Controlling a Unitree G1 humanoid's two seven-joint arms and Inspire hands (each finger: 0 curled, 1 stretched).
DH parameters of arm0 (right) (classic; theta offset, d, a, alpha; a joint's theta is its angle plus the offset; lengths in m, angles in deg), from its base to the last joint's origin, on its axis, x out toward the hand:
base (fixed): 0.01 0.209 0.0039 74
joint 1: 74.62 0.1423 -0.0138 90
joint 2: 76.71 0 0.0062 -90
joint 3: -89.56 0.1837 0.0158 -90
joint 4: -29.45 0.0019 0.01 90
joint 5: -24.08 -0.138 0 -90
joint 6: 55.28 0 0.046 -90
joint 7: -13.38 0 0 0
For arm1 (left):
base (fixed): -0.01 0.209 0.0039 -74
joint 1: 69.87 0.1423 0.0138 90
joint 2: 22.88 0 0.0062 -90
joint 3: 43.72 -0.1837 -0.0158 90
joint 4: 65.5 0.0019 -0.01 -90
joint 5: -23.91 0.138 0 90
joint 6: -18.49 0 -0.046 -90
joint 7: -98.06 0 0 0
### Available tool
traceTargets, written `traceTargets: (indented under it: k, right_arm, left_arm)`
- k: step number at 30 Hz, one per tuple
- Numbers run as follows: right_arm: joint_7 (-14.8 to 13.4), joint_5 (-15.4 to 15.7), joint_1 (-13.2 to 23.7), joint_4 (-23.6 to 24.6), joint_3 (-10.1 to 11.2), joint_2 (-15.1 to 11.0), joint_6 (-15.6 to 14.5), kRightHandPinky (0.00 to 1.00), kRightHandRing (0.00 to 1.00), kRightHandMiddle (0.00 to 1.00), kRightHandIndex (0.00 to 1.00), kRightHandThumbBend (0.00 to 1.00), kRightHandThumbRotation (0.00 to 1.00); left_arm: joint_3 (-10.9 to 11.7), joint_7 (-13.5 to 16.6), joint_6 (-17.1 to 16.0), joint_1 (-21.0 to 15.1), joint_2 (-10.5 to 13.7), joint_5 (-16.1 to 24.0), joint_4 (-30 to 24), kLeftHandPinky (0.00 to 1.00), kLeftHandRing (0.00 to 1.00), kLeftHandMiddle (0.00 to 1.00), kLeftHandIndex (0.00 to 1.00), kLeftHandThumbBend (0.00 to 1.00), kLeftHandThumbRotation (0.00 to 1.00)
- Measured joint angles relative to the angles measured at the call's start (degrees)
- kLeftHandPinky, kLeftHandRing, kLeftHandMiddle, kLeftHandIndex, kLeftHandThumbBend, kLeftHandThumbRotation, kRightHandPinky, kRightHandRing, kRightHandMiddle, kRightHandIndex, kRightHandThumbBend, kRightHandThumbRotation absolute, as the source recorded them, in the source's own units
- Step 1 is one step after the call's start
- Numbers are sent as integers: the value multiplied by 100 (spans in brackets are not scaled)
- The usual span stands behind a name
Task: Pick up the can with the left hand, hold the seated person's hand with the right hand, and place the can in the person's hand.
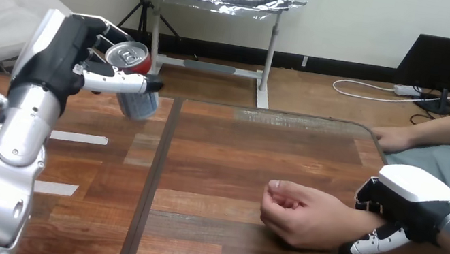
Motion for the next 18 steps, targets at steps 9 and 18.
traceTargets:
  k: [9,18]
  right_arm:
    - [18,-144,0,40,128,34,14,25,32,37,37,73,37]
    - [38,-345,3,127,288,99,112,25,31,36,36,75,36]
  left_arm:
    - [-63,-75,-596,-1,-87,-152,440,33,41,48,51,59,0]
    - [-207,-122,-1033,-54,-190,-214,1043,34,42,48,51,62,0]
